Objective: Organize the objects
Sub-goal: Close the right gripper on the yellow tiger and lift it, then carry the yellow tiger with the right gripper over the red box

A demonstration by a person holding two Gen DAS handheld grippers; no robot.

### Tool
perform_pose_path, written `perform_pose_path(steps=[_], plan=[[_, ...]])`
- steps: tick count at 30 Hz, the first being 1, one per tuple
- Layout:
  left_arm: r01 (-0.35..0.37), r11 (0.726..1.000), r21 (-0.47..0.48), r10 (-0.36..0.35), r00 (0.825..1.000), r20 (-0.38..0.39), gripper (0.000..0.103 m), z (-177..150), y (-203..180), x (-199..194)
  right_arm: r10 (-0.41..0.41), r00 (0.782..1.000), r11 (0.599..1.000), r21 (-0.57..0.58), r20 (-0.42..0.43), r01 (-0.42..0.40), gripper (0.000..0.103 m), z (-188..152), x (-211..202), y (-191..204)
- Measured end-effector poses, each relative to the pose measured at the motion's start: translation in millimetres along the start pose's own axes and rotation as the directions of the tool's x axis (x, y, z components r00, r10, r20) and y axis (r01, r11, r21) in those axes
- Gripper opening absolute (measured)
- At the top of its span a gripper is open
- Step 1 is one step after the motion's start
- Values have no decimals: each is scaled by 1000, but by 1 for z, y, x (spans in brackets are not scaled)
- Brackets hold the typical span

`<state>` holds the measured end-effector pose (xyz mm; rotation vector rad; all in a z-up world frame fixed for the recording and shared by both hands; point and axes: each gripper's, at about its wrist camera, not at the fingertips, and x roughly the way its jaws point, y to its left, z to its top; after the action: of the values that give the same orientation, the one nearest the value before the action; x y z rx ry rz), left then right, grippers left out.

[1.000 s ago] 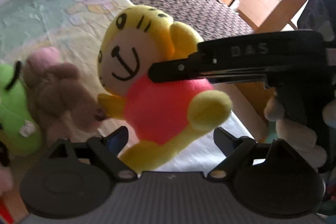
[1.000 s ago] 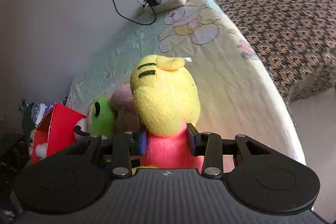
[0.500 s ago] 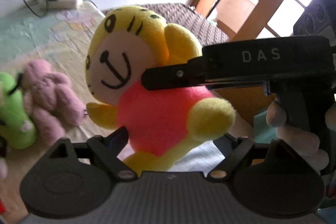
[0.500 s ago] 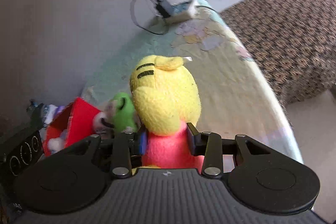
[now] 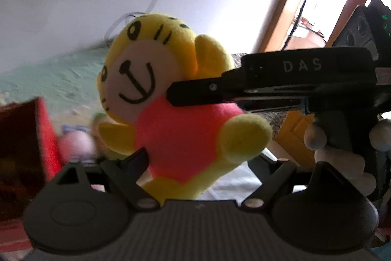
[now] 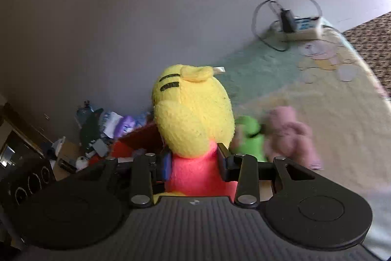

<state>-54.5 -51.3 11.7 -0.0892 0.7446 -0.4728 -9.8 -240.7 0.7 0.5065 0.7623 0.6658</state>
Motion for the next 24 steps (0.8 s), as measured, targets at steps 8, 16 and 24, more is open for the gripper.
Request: perform_pose_path(steps=[8, 16, 24], plan=[[-66, 998, -8, 66, 997, 49, 87, 2, 85, -49, 43, 999, 999, -14, 19, -43, 39, -2, 67, 65], [-79, 996, -30, 79, 997, 9, 88, -1, 161, -52, -31, 999, 999, -25, 26, 32, 39, -15, 128, 101], [-67, 997, -23, 65, 996, -64, 89, -13, 196, -29, -172, 985, 984, -53, -4, 171, 39, -29, 165, 112]])
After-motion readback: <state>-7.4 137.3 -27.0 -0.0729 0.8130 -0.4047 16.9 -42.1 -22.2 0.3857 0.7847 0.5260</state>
